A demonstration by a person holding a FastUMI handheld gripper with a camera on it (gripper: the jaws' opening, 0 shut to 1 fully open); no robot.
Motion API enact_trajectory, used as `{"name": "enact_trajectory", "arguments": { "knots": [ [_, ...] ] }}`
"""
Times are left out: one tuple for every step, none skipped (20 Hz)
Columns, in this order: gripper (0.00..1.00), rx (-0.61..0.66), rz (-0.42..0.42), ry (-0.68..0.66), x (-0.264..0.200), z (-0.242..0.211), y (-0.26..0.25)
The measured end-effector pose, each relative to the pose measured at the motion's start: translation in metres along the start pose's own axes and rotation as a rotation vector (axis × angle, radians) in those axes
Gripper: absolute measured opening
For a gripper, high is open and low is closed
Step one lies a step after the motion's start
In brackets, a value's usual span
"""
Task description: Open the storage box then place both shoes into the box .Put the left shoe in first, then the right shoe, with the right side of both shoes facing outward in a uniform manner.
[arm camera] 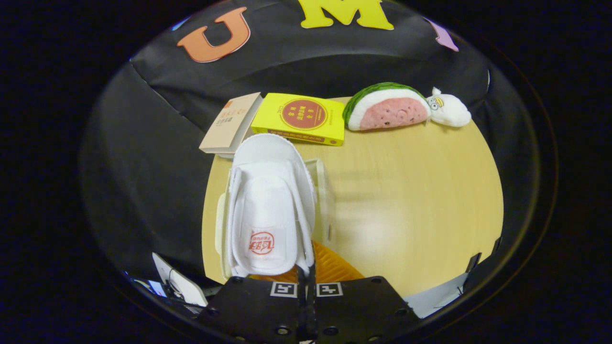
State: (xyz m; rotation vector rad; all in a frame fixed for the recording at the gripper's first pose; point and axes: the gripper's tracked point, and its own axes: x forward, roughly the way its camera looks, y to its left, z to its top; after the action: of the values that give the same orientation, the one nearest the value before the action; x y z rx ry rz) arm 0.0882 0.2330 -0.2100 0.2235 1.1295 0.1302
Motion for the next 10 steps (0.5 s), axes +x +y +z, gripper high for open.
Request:
{"name": "enact_trajectory", "arguments": {
  "knots": [
    [0.0,-0.006,-0.02,-0.013,0.008,0.0,0.006],
    [0.0,-0.004,-0.048,-0.024,0.015,-0.001,0.007],
    [0.0,0.009,-0.076,-0.027,0.023,-0.005,0.007],
    [0.0,0.026,-0.097,-0.028,0.03,-0.01,0.008],
    [0.0,0.034,-0.116,-0.03,0.038,-0.013,0.007],
    [0.0,0.036,-0.138,-0.033,0.044,-0.016,0.003],
    [0.0,0.036,-0.163,-0.037,0.051,-0.02,0.0],
    [0.0,0.032,-0.184,-0.035,0.057,-0.024,-0.004],
    [0.0,0.035,-0.202,-0.04,0.061,-0.027,-0.008],
    [0.0,0.044,-0.215,-0.042,0.064,-0.029,-0.011]
  ]
}}
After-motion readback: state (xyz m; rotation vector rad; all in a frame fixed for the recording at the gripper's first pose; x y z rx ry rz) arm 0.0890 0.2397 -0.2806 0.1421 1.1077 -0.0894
